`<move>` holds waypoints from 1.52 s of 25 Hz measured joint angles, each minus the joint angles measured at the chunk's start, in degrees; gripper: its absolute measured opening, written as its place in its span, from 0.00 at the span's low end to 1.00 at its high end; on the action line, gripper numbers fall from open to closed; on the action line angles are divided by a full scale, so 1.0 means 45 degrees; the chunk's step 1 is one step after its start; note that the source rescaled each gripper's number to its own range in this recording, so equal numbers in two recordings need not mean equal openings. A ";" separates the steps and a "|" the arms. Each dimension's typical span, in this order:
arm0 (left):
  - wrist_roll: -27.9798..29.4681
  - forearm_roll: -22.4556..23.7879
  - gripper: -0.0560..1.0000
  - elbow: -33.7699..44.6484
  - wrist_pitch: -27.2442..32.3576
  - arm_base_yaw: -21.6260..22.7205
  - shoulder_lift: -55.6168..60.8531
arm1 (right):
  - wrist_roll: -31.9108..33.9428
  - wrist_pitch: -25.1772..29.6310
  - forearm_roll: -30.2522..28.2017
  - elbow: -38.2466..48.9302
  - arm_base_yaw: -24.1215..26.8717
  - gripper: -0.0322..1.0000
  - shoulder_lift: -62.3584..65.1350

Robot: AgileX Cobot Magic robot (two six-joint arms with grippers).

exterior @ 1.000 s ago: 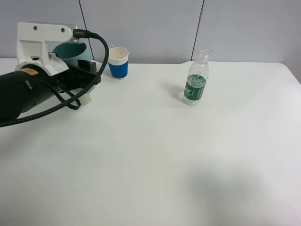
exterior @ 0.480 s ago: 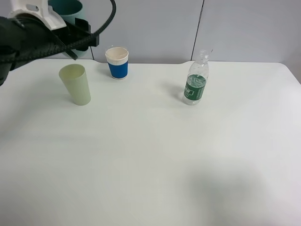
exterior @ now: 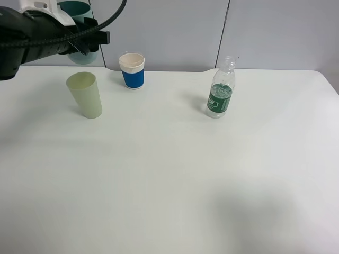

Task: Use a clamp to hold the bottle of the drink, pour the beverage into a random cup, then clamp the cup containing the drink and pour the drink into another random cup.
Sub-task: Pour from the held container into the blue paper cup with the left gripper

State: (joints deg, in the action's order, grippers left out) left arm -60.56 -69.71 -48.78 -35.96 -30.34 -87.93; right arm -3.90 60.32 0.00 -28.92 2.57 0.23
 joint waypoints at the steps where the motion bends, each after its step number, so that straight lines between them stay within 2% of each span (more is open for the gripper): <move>1: -0.0244 -0.0177 0.08 -0.0213 0.0165 0.0170 -0.0181 | 0.0000 0.0000 0.0000 0.0000 0.0000 1.00 0.0000; 5: -0.1774 -0.0746 0.08 -0.1147 0.0696 0.0918 -0.1109 | 0.0000 0.0000 0.0000 0.0000 0.0000 1.00 0.0000; 6: -0.1774 -0.0746 0.08 -0.1147 0.0696 0.0918 -0.1109 | 0.0000 0.0000 0.0000 0.0000 0.0000 1.00 0.0000; 13: -0.3874 -0.1375 0.08 -0.2616 0.1233 0.1670 -0.2833 | 0.0000 0.0000 0.0000 0.0000 0.0000 1.00 0.0000; 23: -0.5421 -0.1380 0.08 -0.5263 0.1516 0.1705 -0.5234 | 0.0000 0.0000 0.0000 0.0000 0.0000 1.00 0.0000; 33: -0.7264 -0.1367 0.08 -0.6268 0.1514 0.1705 -0.6370 | 0.0000 0.0000 0.0000 0.0000 0.0000 1.00 0.0000; 38: -0.8605 -0.1344 0.08 -0.6373 0.1222 0.1705 -0.6712 | 0.0000 0.0000 0.0000 0.0000 0.0000 1.00 0.0000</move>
State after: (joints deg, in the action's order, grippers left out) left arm -99.28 -75.76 -77.46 -30.47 -22.67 -118.14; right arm -3.90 60.32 0.00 -28.92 2.57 0.23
